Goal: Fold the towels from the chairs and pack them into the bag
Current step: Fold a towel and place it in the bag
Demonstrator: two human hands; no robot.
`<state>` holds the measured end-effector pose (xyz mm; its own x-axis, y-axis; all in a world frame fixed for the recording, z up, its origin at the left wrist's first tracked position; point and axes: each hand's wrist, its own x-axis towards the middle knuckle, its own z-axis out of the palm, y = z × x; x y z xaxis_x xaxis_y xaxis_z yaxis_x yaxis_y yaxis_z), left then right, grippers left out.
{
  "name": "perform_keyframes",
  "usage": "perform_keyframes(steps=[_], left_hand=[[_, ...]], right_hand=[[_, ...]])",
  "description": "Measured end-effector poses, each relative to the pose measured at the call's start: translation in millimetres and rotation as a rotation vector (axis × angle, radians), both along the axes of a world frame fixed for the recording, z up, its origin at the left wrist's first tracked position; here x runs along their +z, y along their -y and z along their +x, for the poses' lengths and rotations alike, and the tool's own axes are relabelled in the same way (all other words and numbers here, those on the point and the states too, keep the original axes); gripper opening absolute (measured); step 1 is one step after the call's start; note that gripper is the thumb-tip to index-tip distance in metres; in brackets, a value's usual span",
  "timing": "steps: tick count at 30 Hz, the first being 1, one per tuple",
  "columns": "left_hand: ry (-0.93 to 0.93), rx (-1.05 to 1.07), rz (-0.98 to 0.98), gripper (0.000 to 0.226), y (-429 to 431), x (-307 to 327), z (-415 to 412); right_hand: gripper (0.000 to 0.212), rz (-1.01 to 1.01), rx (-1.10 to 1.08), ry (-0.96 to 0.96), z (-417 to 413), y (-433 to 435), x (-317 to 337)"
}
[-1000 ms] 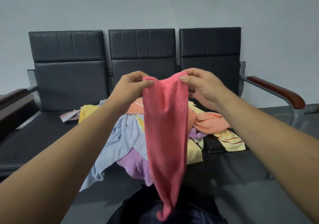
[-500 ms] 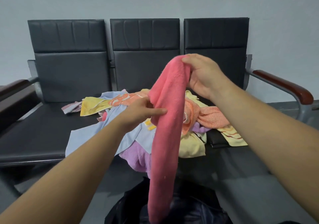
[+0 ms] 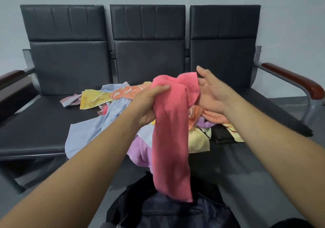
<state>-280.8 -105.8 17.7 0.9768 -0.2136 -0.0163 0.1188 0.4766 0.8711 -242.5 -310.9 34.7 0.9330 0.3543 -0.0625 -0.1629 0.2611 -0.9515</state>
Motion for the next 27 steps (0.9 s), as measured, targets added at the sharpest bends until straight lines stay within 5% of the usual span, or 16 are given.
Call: perform_keyframes(steps=[2,5,11,16,18,23,27], left_hand=[[0.013,0.014,-0.037,0.023,0.8,3.7,3.8],[0.008,0.043,-0.027,0.029,-0.9,-1.1,8.9],[0.033,0.062,-0.020,0.053,-13.2,-31.3,13.3],[0.092,-0.132,0.651,0.033,-25.1,-63.8,-10.7],[0.074,-0.128,0.766,0.024,-28.2,-77.9,-16.5],[-0.044,-0.049,0.310,0.027,-26.0,-98.8,-17.3],[-0.137,0.065,0.036,0.031,-20.7,-100.4,-12.3]], right_hand=[[0.071,-0.008,0.114,-0.028,-4.0,0.0,-20.8],[0.056,-0.069,0.188,-0.001,-7.1,-6.2,-45.9],[0.029,0.009,-0.104,0.098,-18.2,-28.8,-59.0],[0.028,0.126,-0.175,0.049,-16.3,-35.2,-54.0],[0.026,0.074,-0.208,0.039,-13.6,-35.5,-57.2],[0.019,-0.060,-0.175,-0.038,-11.9,-28.0,-83.3],[0.029,0.055,-0.049,-0.166,-16.4,-24.4,-91.8]])
